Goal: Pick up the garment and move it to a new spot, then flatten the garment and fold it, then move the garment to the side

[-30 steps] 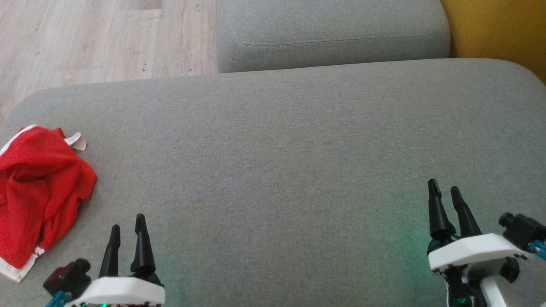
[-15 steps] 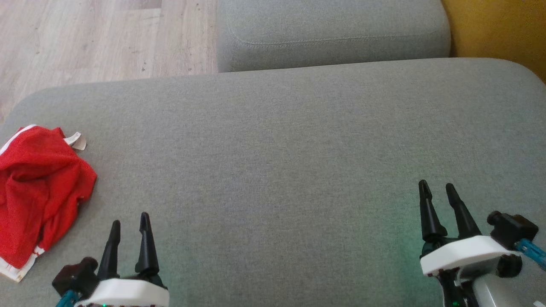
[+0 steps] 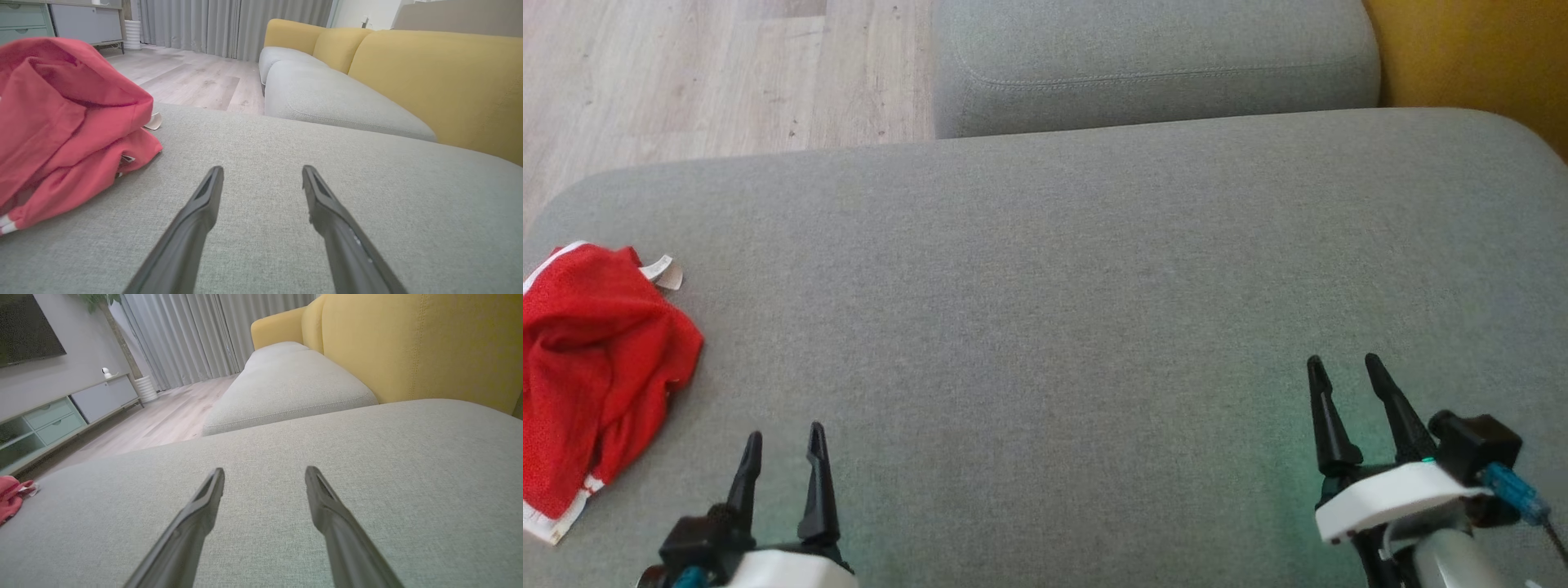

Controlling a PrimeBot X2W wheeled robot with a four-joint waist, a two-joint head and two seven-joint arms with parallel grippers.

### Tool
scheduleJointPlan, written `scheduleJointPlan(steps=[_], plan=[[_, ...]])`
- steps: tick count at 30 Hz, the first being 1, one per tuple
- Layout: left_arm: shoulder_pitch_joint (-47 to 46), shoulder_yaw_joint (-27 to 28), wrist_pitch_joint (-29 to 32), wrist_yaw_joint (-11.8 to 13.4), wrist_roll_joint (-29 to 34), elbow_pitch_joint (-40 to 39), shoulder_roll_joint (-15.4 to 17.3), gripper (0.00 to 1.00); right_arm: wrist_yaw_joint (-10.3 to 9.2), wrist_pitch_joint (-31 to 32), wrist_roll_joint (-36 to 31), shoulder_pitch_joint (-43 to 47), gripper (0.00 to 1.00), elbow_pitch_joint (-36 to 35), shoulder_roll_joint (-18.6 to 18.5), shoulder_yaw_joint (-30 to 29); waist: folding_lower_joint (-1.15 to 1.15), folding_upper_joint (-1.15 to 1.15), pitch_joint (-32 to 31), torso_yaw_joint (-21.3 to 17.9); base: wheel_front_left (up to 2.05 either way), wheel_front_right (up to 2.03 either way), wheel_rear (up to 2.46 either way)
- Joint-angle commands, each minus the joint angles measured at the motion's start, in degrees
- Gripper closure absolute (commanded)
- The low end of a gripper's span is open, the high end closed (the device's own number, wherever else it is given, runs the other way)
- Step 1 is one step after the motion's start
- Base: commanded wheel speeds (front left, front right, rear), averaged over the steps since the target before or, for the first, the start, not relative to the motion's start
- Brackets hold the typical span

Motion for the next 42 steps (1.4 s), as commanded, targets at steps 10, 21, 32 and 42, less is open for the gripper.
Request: scheduleJointPlan(steps=[10,21,32,42], plan=[[-2.48,2.53,-2.47,2.27,6.87,2.10,-0.06,0.00,-0.04,-2.53,-8.99,-3.46,0.00,2.41,0.01,0.28,0.00,0.00,-0.10,-0.08,0.00,0.00,0.00],[-2.68,2.13,-3.25,3.45,6.40,1.47,-0.11,0.00,-0.04,-3.30,-11.56,-3.81,0.00,3.92,1.37,-0.95,0.00,0.00,-0.28,0.02,0.00,0.00,0.00],[-2.25,1.55,-3.25,3.83,5.40,-0.77,-0.12,0.00,-0.04,-3.30,-10.86,-3.45,0.00,2.13,1.73,-0.63,0.00,0.00,-0.26,0.74,0.00,0.00,0.00],[-1.09,1.45,-3.25,4.06,4.85,-0.28,-0.12,0.00,-0.04,-3.30,-8.37,-2.66,0.00,2.42,1.37,5.22,0.00,0.00,-0.46,10.17,0.00,0.00,0.00]])
